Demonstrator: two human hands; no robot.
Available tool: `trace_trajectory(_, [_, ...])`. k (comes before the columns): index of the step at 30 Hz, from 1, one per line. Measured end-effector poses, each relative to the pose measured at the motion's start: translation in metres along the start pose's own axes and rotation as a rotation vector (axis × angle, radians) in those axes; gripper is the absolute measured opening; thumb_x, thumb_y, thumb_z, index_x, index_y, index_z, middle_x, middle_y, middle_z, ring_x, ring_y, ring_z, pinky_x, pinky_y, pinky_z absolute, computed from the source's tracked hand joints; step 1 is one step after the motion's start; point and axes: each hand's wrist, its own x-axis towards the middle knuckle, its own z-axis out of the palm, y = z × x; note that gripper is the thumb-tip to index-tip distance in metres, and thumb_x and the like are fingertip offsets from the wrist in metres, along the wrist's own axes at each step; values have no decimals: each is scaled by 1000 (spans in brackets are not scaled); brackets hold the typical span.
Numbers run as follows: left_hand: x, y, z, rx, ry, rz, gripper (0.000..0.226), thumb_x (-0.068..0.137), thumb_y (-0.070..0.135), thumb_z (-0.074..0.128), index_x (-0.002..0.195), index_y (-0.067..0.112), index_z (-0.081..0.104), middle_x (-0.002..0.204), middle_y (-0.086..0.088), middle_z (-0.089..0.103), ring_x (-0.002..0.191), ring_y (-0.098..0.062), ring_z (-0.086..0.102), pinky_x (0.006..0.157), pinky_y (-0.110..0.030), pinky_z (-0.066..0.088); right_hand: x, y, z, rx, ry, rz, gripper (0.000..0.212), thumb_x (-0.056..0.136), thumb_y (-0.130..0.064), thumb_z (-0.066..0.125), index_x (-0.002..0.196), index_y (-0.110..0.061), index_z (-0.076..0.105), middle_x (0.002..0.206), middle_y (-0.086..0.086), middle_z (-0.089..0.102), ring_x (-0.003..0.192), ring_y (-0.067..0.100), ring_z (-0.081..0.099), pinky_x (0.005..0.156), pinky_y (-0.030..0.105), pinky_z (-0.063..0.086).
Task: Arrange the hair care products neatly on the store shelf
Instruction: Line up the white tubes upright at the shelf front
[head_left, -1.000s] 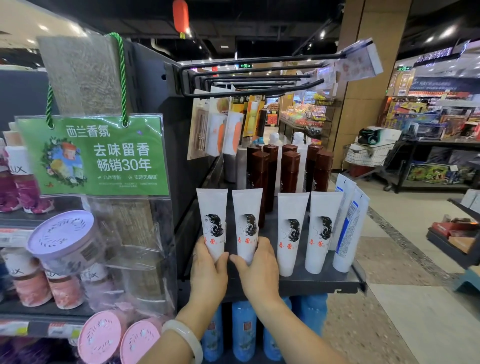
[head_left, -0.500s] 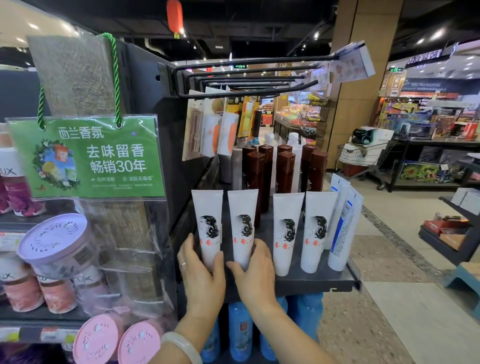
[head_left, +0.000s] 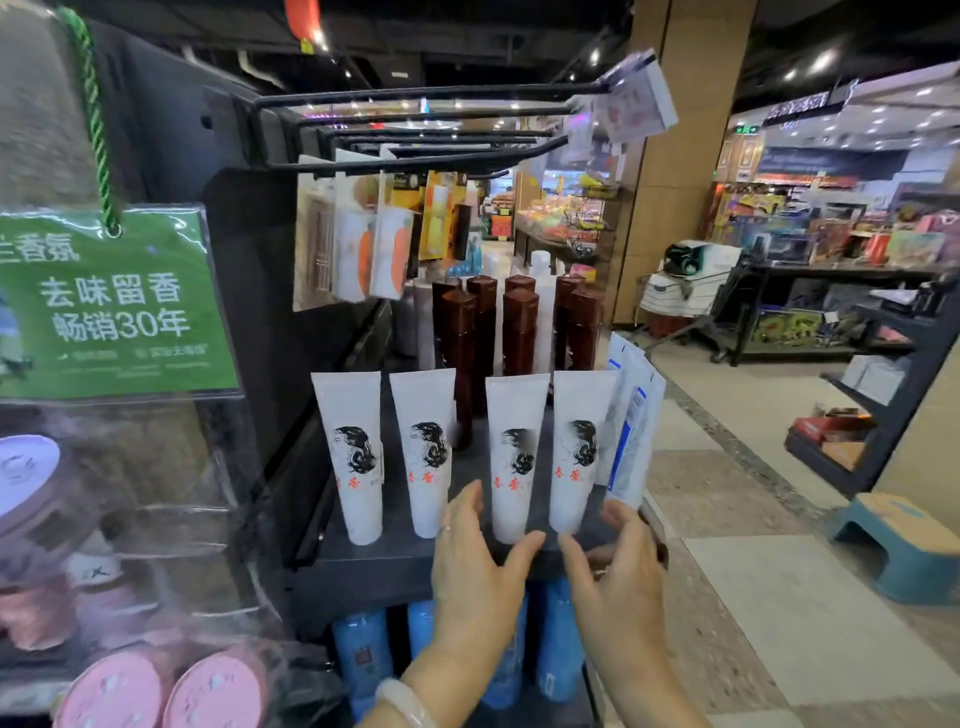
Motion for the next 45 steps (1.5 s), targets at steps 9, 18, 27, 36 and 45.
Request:
trace_trajectory(9, [17, -4, 10, 102, 42, -43, 36, 78, 25, 68, 109, 19, 52, 105, 3, 61, 98, -14, 56, 84, -31, 47, 24, -7, 16, -17, -133, 95, 56, 81, -22, 67, 129, -13, 40, 123, 6, 59, 112, 23, 56, 92, 35, 46])
trace_trajectory(18, [18, -9, 14, 119, 83, -20, 35, 77, 24, 69, 108, 20, 52, 100, 3, 61, 94, -14, 57, 82, -34, 48, 33, 2, 24, -9, -121, 122, 43, 82, -20, 64, 119, -19, 43, 112, 5, 58, 99, 24, 59, 74, 48, 56])
trace_trajectory(27, [7, -4, 8, 12, 105, 14, 49, 74, 18, 73, 116, 15, 48, 105, 10, 47, 100, -7, 48, 82, -14, 35, 27, 5, 17, 81, -118, 95, 50, 78, -24, 69, 121, -24, 42, 117, -8, 58, 99, 20, 60, 78, 46, 56])
trace_trajectory(36, [5, -3, 6, -79, 156, 150, 45, 74, 13, 73, 106, 28, 45, 106, 23, 43, 103, 4, 47, 86, 3, 30, 20, -3, -6, -85, -32, -153, 33, 82, -20, 67, 113, -16, 53, 102, -10, 51, 62, 9, 53, 60, 8, 39])
trace_trajectory(45, [-6, 1, 13, -45, 241, 192, 46, 73, 35, 62, 111, 11, 53, 115, -4, 49, 111, -7, 41, 98, -18, 32, 10, 11, -28, -120, -91, -307, 17, 82, -32, 53, 88, -18, 61, 87, -11, 52, 70, 8, 54, 62, 21, 47])
